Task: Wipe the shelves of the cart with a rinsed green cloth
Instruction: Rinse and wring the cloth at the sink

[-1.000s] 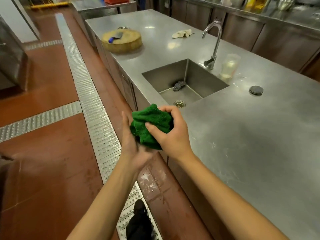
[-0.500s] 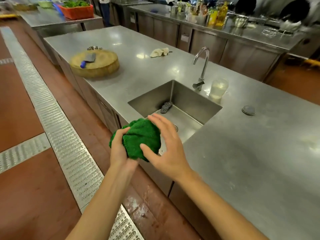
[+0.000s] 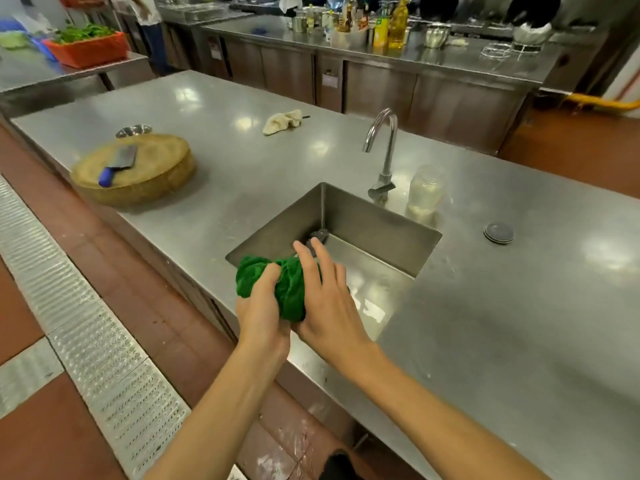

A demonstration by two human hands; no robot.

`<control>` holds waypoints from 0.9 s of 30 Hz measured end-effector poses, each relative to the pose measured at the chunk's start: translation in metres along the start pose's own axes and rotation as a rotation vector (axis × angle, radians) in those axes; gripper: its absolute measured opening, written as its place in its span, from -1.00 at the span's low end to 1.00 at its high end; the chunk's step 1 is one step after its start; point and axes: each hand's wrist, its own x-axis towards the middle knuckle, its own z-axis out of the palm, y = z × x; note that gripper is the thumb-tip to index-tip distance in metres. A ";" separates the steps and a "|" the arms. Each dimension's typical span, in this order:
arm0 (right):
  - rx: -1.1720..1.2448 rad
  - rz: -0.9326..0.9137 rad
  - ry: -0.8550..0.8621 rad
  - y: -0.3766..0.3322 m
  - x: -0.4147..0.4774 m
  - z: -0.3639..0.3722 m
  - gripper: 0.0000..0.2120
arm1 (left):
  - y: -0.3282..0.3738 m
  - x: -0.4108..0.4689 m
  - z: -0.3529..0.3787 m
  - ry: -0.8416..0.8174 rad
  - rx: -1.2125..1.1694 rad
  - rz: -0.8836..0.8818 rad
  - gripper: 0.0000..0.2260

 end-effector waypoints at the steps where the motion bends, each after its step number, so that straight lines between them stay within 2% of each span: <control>1: 0.008 0.048 0.022 0.008 0.012 0.001 -0.03 | 0.001 0.009 0.014 -0.015 0.049 0.023 -0.91; 4: -0.001 0.179 0.066 0.032 0.046 -0.006 -0.16 | 0.005 0.031 0.052 -0.075 0.156 0.079 -0.86; 7: 0.017 0.288 0.064 0.053 0.079 -0.023 -0.47 | 0.010 0.056 0.087 -0.181 0.247 0.164 -0.75; 12: 0.290 0.387 -0.060 0.077 0.132 -0.049 -0.69 | 0.027 0.086 0.137 -0.442 0.306 0.278 -0.71; 18: 0.632 0.429 -0.024 0.095 0.171 -0.046 -0.81 | 0.043 0.139 0.166 -0.701 0.426 0.329 -0.55; 24: 0.836 0.565 -0.048 0.097 0.186 -0.015 -0.82 | 0.051 0.177 0.169 -0.850 0.486 0.282 -0.64; 27: 1.034 0.574 -0.042 0.096 0.189 -0.004 -0.79 | 0.054 0.191 0.170 -0.945 0.487 0.227 -0.67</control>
